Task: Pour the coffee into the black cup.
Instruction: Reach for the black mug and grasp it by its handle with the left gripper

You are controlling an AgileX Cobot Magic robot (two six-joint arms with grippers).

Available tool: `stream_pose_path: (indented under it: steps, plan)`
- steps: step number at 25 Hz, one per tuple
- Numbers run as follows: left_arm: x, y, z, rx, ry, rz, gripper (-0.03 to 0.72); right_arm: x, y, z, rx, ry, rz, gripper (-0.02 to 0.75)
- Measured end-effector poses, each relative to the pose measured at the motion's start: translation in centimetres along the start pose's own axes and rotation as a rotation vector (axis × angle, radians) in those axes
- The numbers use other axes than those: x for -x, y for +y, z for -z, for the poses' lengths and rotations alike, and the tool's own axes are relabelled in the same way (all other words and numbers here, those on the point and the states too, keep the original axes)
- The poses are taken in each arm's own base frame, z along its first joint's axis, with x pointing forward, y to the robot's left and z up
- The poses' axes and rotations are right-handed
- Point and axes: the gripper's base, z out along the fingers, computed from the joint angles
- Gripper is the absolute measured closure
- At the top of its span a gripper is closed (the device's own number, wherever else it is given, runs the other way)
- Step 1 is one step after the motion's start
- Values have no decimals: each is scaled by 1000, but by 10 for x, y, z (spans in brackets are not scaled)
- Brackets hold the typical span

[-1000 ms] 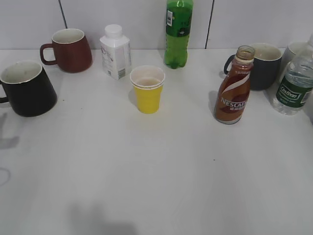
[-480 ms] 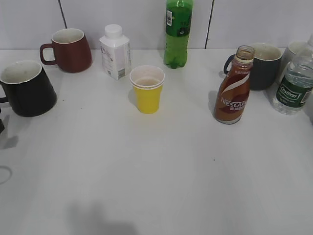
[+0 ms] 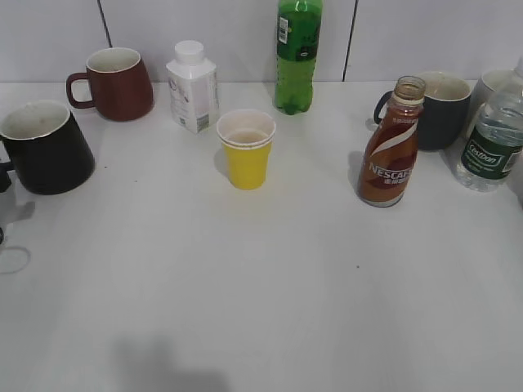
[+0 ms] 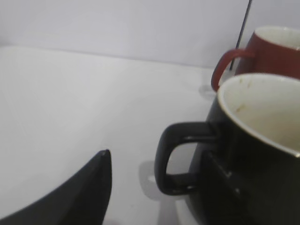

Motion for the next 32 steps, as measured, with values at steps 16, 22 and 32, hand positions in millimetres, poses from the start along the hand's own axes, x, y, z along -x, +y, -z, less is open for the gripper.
stream_pose_path:
  steps: [16, 22, 32]
  plan:
    - [-11, -1, -27, 6, 23, -1, 236, 0, 0, 0, 0, 0, 0, 168]
    - [-13, -1, -29, 6, 25, -2, 237, 0, 0, 0, 0, 0, 0, 168]
    - [-12, 7, -30, -76, 27, -58, 237, 0, 0, 0, 0, 0, 0, 168]
